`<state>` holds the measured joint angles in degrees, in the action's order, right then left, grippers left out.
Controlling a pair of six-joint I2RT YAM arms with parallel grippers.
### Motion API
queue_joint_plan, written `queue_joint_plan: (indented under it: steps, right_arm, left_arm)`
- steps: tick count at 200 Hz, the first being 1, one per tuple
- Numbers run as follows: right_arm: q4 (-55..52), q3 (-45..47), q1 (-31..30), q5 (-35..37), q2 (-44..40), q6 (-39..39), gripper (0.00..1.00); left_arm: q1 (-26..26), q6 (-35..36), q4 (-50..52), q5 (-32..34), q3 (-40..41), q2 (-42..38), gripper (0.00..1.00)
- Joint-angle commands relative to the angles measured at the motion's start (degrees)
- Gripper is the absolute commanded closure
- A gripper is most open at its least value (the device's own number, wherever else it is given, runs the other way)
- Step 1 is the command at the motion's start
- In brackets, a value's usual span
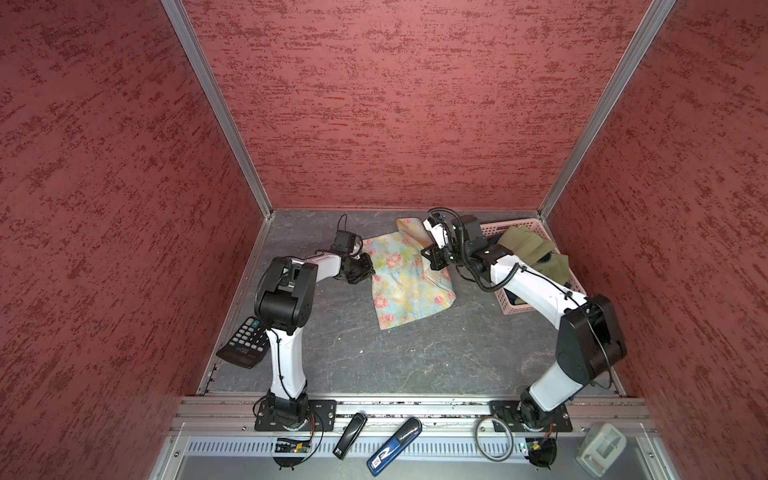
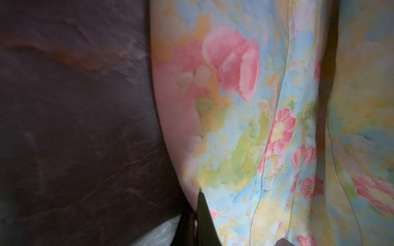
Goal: Fold and stack skirts
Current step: Fold the skirt at the center of the table.
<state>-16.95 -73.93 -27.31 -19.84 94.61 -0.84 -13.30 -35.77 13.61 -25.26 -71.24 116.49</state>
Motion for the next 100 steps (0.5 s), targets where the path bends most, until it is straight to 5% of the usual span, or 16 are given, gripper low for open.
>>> queue_joint_plan:
  steps: [1, 100]
  right_arm:
    - [0.4, -3.4, -2.6, 0.3, -0.5, 1.2, 1.0]
    - [4.3, -0.4, -12.6, -1.9, 5.2, -4.2, 1.0]
  left_arm:
    - [-0.3, -0.2, 1.3, 1.3, 0.6, 0.9, 0.95]
    - [0.4, -1.1, 0.8, 1.0, 1.2, -0.7, 0.97]
